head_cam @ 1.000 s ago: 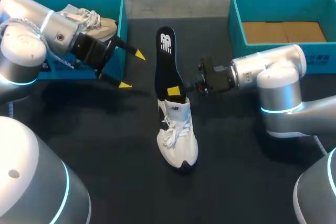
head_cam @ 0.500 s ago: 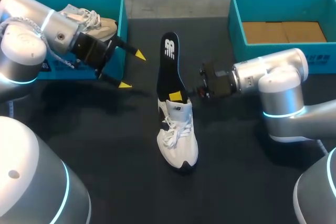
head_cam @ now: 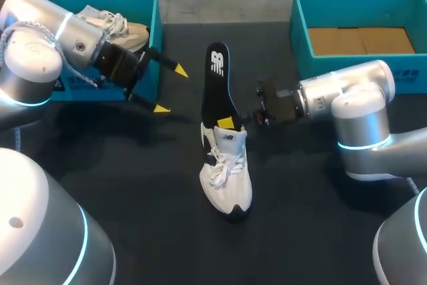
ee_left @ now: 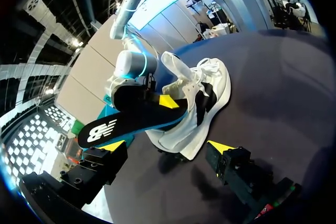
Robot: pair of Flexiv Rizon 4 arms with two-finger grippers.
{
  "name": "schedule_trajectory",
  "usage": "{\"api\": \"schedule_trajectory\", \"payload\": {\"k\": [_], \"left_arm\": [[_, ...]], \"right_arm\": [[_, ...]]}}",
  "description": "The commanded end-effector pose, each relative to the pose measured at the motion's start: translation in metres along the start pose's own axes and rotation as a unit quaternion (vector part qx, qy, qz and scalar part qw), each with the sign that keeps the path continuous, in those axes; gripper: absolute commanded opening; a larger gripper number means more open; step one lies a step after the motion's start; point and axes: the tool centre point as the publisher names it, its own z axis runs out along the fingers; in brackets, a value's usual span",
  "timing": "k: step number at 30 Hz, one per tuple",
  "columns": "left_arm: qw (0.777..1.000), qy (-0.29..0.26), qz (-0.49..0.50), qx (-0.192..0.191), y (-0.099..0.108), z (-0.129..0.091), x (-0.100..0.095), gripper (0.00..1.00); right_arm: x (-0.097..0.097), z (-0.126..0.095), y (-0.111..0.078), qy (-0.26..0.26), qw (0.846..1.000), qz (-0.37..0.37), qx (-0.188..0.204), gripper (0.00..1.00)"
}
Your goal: Take the shoe out of the shoebox, open the shoe tongue, remove and reinsert the insole, then place the shoe into the shoebox
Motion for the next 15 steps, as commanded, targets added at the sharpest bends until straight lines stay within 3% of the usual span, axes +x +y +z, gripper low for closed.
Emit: {"api": "schedule_trajectory", "payload": {"k": [1, 12, 15], "left_arm": [[1.000, -0.001, 0.000, -0.001, 0.0000, 0.0008, 0.0002, 1.00], [1.000, -0.005, -0.002, -0.002, 0.0004, -0.0044, 0.0053, 1.00], [1.000, -0.006, -0.001, -0.002, 0.0010, -0.0058, 0.0050, 1.00]], "right_arm": [[0.0007, -0.0015, -0.0003, -0.001, 1.000, -0.003, 0.003, 0.02], [0.0013, 0.0023, 0.0089, -0.001, 1.000, -0.010, 0.008, 0.06], [0.0011, 0.0049, 0.0092, 0.000, 1.000, -0.010, 0.008, 0.16]]}}
